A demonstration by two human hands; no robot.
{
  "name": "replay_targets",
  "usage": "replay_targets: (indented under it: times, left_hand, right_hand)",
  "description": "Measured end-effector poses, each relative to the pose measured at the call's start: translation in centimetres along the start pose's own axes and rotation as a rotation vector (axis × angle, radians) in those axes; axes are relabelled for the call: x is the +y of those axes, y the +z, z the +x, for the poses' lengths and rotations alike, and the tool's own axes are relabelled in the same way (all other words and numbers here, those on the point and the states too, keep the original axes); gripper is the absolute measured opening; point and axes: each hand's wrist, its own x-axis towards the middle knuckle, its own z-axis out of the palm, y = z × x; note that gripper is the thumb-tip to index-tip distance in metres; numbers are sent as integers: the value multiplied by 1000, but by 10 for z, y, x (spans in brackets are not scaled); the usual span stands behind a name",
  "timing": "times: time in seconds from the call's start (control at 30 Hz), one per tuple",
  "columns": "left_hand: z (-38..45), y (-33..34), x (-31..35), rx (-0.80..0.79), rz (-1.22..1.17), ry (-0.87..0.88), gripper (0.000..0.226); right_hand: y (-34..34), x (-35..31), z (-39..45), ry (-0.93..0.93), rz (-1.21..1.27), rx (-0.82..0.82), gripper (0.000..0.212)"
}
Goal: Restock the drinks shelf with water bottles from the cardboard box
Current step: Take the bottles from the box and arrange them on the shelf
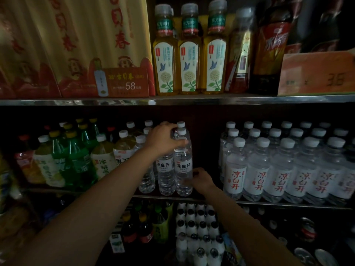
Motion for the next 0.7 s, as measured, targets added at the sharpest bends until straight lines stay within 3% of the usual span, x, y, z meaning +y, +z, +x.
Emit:
replay_targets:
  times: [0.13,0.27,0.43,0.57,0.7]
  left_hand:
    - [-17,-11,-3,-12,-70,-20,75]
    - [-45,-24,-6,-2,-147,-58,70]
    - [-95,-39,-11,-126,-414,-147,56]
    - [-147,-54,-14,-178,-386,-128,44]
    - [-207,-68,-12,-265,-352,-90,50]
  right_hand:
    - [-13,-9,-23,-5,-51,35,84]
    - [-24,-19,-57,-60,-129,90,76]
    - [-30,-30,-116,-114,-209,105,64]
    - [-27,-31,-171,-126,-277,127,66]
    - [-18,-28,-238,-120,-349,142,63]
